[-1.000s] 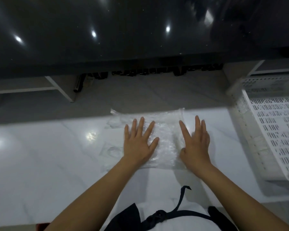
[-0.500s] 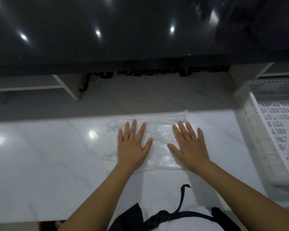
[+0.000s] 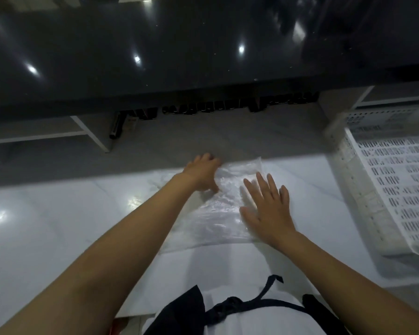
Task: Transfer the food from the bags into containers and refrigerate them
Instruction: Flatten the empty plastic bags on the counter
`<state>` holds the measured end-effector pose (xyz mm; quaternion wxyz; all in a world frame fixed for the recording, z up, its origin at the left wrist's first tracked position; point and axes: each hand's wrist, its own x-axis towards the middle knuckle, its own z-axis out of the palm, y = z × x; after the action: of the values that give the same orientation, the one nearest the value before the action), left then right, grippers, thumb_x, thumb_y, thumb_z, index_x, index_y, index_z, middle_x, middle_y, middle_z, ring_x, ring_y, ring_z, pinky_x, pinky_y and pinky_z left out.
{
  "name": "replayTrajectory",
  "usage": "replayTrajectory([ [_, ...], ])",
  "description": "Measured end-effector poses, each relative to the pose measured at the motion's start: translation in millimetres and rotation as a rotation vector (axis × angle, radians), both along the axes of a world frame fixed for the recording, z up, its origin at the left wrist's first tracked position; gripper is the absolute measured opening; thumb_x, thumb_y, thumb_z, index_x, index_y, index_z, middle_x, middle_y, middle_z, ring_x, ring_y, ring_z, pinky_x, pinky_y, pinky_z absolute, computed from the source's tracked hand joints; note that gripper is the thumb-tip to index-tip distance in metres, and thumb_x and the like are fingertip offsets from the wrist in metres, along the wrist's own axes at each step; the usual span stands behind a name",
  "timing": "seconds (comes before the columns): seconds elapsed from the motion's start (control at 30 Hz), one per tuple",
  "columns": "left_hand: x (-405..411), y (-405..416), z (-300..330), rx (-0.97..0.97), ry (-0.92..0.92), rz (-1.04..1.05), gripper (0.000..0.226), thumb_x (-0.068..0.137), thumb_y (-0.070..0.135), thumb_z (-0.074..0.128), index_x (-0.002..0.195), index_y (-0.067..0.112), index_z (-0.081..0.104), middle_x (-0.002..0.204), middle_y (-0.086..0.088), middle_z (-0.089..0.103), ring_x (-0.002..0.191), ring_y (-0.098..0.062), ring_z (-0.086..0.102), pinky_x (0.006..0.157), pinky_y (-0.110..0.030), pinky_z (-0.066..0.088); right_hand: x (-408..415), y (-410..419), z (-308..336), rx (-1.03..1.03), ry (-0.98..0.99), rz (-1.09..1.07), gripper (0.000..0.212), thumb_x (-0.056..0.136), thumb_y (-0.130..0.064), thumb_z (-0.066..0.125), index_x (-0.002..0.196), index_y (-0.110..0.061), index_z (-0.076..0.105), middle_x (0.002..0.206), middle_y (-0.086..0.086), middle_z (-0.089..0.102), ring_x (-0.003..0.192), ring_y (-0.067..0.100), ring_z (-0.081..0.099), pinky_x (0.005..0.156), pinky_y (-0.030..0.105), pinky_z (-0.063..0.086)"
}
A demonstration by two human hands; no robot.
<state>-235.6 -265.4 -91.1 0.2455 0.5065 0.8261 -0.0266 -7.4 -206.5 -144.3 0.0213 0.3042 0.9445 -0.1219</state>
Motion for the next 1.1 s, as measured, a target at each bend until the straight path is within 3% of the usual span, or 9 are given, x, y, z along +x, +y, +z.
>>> replayTrajectory([
  [0.1, -5, 8, 1, -0.085, 0.037, -0.038, 0.100, 0.070, 0.028, 0.088, 0.152, 0.029, 0.031, 0.147, -0.011, 0.039, 0.136, -0.036, 0.036, 0.108, -0.046, 0.039, 22, -20, -3, 0.031, 0.146, 0.069, 0.058, 0.094, -0.042, 0.036, 0.151, -0.035, 0.034, 0.165, 0.005, 0.023, 0.153, 0.028, 0.014, 0.118, 0.056, 0.014],
  [0.23, -8, 12, 7, -0.107, 0.009, -0.046, 0.095, 0.065, 0.030, 0.092, 0.144, 0.023, 0.040, 0.142, -0.013, 0.049, 0.127, -0.036, 0.048, 0.102, -0.041, 0.045, 47, -37, -19, -0.024, 0.120, 0.134, 0.053, 0.095, -0.028, 0.033, 0.146, -0.034, 0.043, 0.157, 0.005, 0.041, 0.148, 0.025, 0.029, 0.116, 0.053, 0.015],
  [0.37, -8, 14, 19, -0.064, -0.159, -0.022, 0.049, 0.072, 0.033, 0.088, 0.108, 0.013, 0.063, 0.117, -0.008, 0.063, 0.094, -0.025, 0.059, 0.076, -0.030, 0.046, 48, -36, -17, -0.026, 0.084, 0.140, 0.053, 0.094, -0.027, 0.034, 0.146, -0.034, 0.043, 0.155, 0.004, 0.044, 0.145, 0.027, 0.036, 0.115, 0.054, 0.017],
  [0.53, 12, -2, 44, 0.129, -0.192, 0.055, 0.011, 0.084, 0.008, 0.068, 0.091, 0.010, 0.061, 0.087, -0.003, 0.057, 0.081, -0.024, 0.053, 0.062, -0.030, 0.038, 48, -37, -15, -0.043, 0.064, 0.113, 0.052, 0.097, -0.029, 0.028, 0.146, -0.035, 0.043, 0.157, 0.000, 0.040, 0.148, 0.023, 0.031, 0.118, 0.053, 0.016],
  [0.73, 76, -69, 32, 0.367, -0.170, -0.017, 0.051, 0.085, 0.010, 0.059, 0.130, 0.035, 0.057, 0.101, 0.001, 0.059, 0.095, -0.019, 0.054, 0.083, -0.035, 0.048, 46, -37, -15, -0.054, 0.157, 0.102, 0.051, 0.095, -0.030, 0.031, 0.141, -0.028, 0.052, 0.153, 0.002, 0.045, 0.145, 0.025, 0.036, 0.118, 0.050, 0.015],
  [0.83, 102, -103, -1, 0.255, -0.136, -0.061, 0.052, 0.090, 0.033, 0.060, 0.141, 0.040, 0.048, 0.117, 0.001, 0.052, 0.108, -0.020, 0.047, 0.096, -0.032, 0.039, 48, -35, -17, -0.148, 0.272, 0.029, 0.038, 0.092, -0.023, 0.038, 0.113, -0.014, 0.068, 0.128, 0.006, 0.063, 0.128, 0.027, 0.052, 0.115, 0.052, 0.027],
  [0.93, 114, -121, -28, 0.242, -0.076, -0.050, 0.052, 0.095, 0.050, 0.050, 0.145, 0.041, 0.043, 0.129, 0.005, 0.044, 0.118, -0.018, 0.041, 0.103, -0.031, 0.030, 67, -50, -2, -0.135, 0.549, -0.014, 0.028, 0.086, -0.013, 0.045, 0.092, -0.008, 0.073, 0.109, 0.009, 0.069, 0.110, 0.024, 0.058, 0.096, 0.048, 0.047],
  [1.0, 117, -124, -32, 0.298, -0.070, -0.021, 0.046, 0.100, 0.046, 0.045, 0.144, 0.039, 0.046, 0.132, 0.004, 0.044, 0.121, -0.019, 0.040, 0.105, -0.032, 0.029, 77, -60, 18, -0.063, 0.723, -0.007, 0.024, 0.083, -0.010, 0.050, 0.082, -0.010, 0.074, 0.095, 0.004, 0.068, 0.096, 0.022, 0.059, 0.087, 0.042, 0.047],
  [1.1, 118, -125, -32, 0.352, -0.056, -0.007, 0.040, 0.102, 0.033, 0.042, 0.140, 0.037, 0.053, 0.132, 0.002, 0.049, 0.119, -0.022, 0.044, 0.101, -0.034, 0.032, 55, -52, 55, -0.027, 0.801, 0.026, 0.020, 0.084, -0.010, 0.054, 0.086, -0.010, 0.075, 0.098, 0.004, 0.067, 0.098, 0.021, 0.058, 0.091, 0.037, 0.043],
])
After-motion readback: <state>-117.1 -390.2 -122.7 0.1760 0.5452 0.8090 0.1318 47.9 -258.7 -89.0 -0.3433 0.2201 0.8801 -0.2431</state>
